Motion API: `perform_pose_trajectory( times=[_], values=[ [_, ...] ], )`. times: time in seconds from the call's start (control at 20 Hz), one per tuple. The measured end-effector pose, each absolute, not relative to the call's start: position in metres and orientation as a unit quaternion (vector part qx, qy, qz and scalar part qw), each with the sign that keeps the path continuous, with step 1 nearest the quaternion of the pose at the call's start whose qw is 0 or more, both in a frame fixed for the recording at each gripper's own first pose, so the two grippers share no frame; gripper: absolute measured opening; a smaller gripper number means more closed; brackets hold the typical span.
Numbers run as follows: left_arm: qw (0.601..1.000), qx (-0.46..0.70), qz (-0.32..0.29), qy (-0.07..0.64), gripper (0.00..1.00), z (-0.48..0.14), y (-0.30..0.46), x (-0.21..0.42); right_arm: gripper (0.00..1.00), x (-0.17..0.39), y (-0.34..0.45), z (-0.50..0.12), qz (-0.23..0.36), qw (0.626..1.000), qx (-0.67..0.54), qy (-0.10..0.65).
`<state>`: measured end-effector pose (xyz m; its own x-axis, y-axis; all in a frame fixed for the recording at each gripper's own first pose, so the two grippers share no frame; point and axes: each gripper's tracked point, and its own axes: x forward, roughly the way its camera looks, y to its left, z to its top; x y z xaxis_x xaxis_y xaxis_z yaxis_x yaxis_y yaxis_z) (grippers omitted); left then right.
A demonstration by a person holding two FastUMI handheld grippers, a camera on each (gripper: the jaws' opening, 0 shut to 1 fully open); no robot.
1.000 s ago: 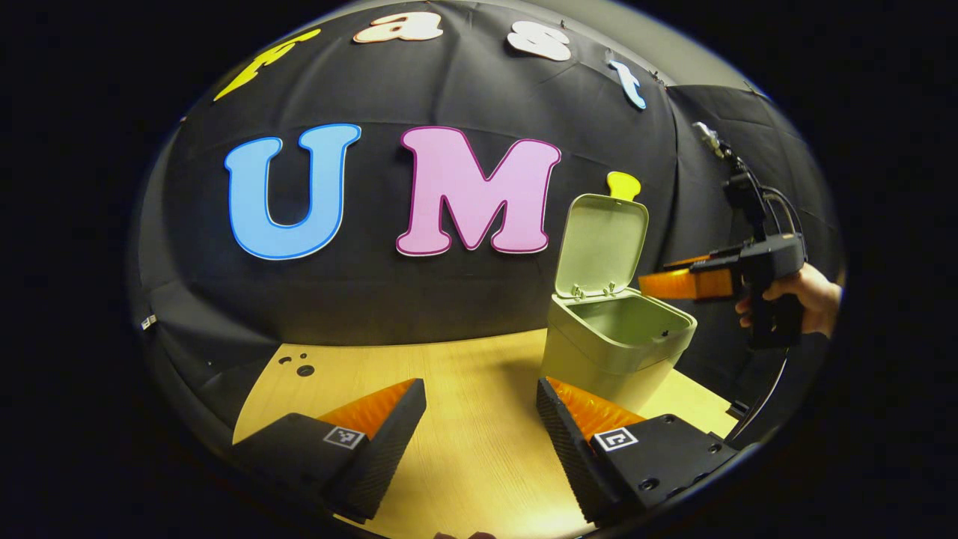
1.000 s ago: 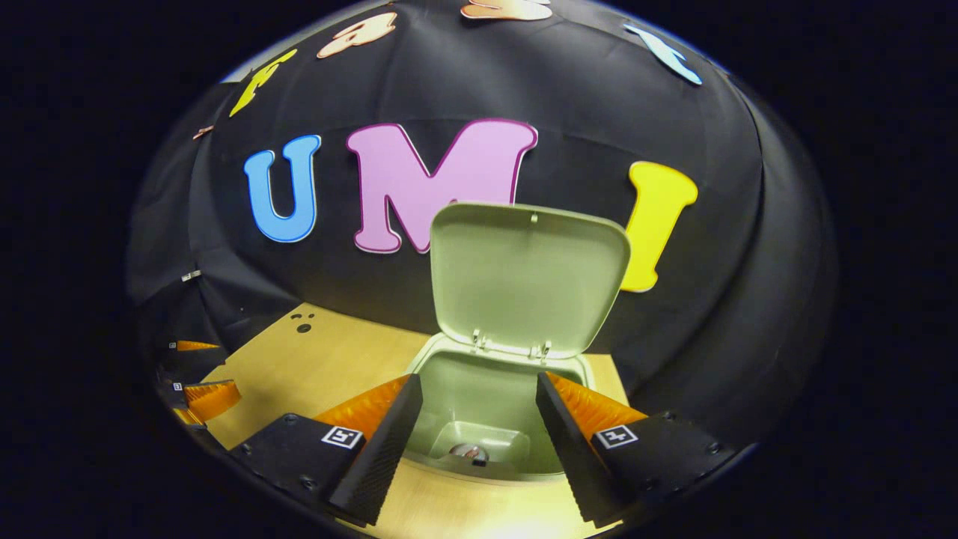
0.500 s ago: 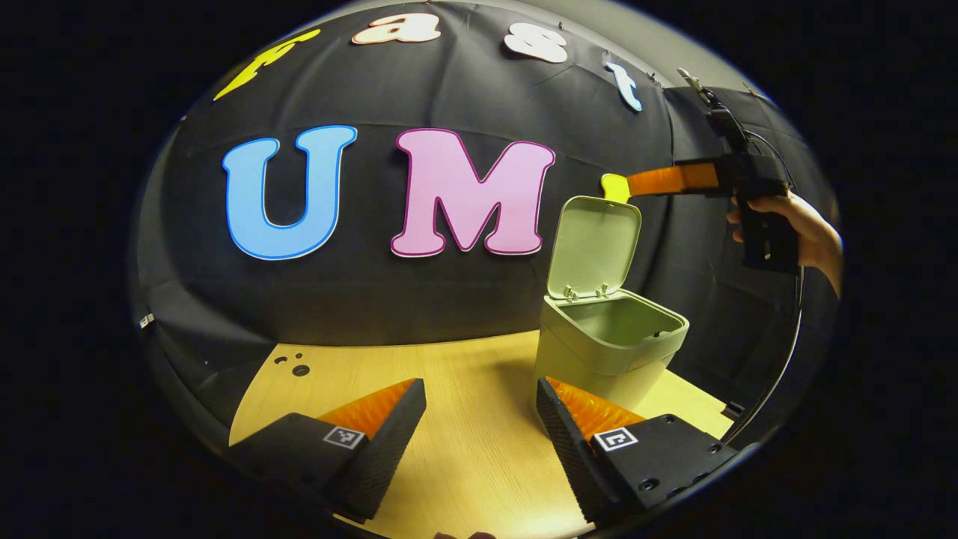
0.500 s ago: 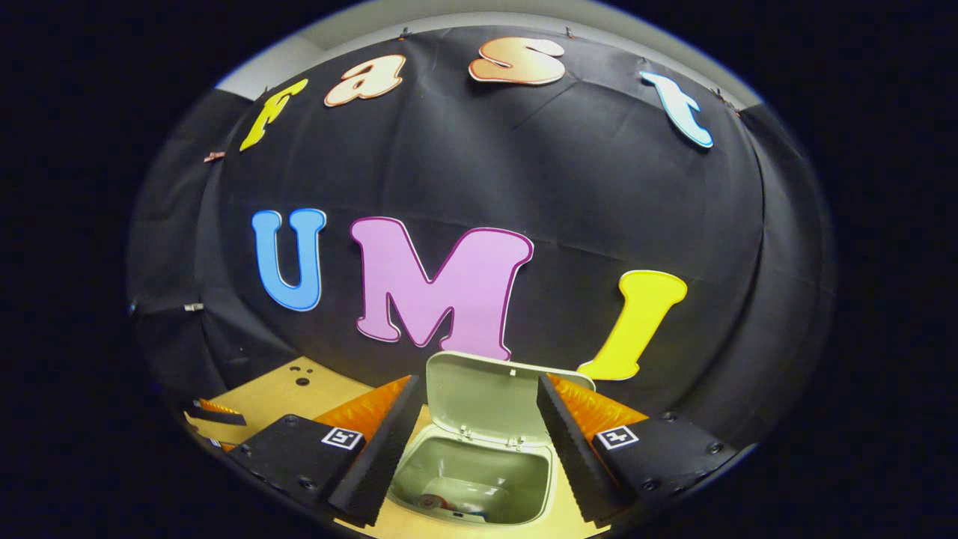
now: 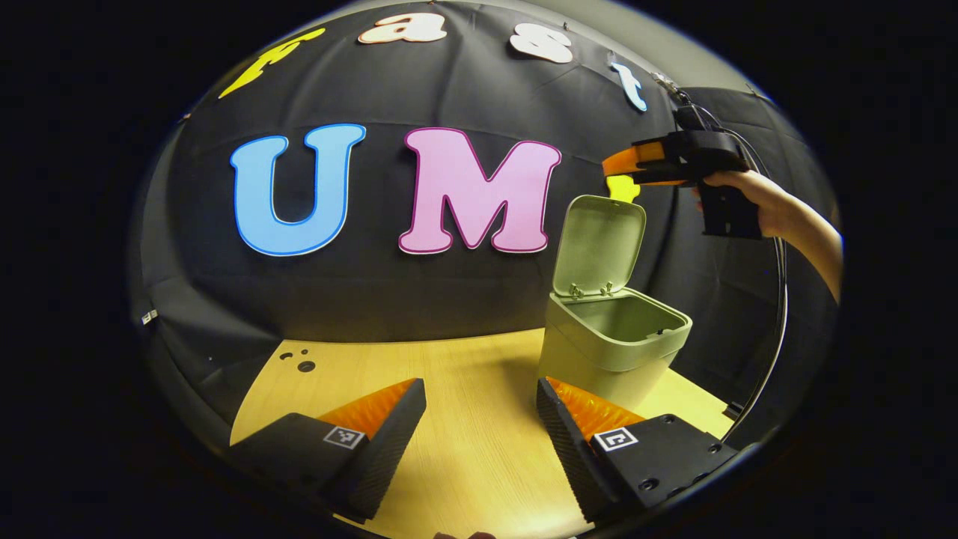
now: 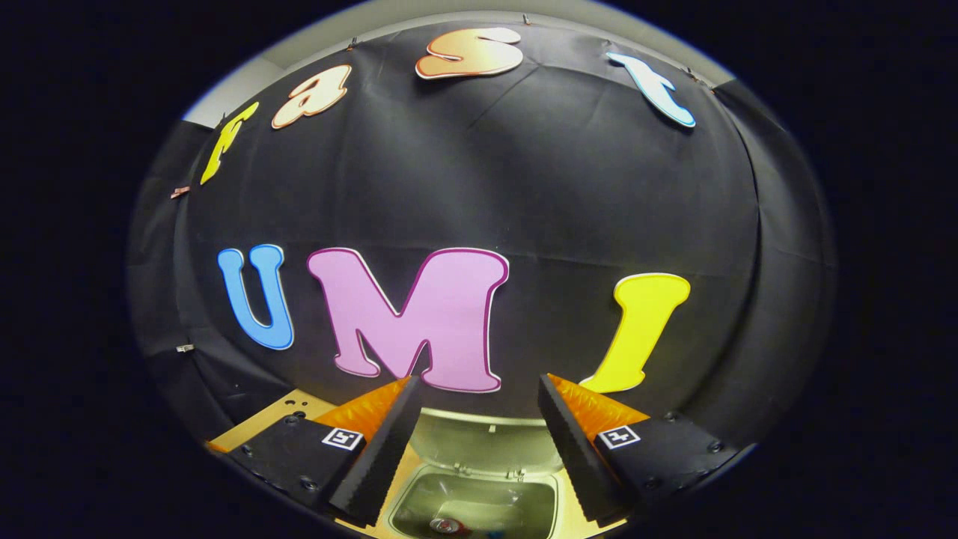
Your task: Press the lid of the desktop garbage bin to open it, pick up the crumpled paper on the desktop and throw it into the bin, then pick up the pop can on the desktop and drop it into the bin, and finally close the garbage bin lid.
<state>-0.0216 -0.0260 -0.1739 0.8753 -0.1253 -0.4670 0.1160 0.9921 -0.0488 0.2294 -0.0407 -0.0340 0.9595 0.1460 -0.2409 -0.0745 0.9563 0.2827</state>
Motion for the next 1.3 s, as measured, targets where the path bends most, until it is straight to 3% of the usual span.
perform_pose_trajectory(
  times=[0.4, 0.75, 1.3],
  values=[
    [0.968, -0.006, -0.057, 0.243, 0.95, -0.174, -0.022, -0.021, 0.97, 0.24, -0.03, -0.079, 0.066, 0.969, 0.132, 0.196],
    [0.969, -0.003, -0.064, 0.24, 0.95, -0.174, -0.028, -0.019, 0.97, 0.187, -0.024, -0.085, 0.083, 0.964, 0.138, 0.211],
    [0.967, -0.008, -0.07, 0.244, 0.95, -0.177, -0.029, -0.012, 0.98, 0.113, 0.01, -0.157, 0.122, 0.938, 0.137, 0.296]
  ],
)
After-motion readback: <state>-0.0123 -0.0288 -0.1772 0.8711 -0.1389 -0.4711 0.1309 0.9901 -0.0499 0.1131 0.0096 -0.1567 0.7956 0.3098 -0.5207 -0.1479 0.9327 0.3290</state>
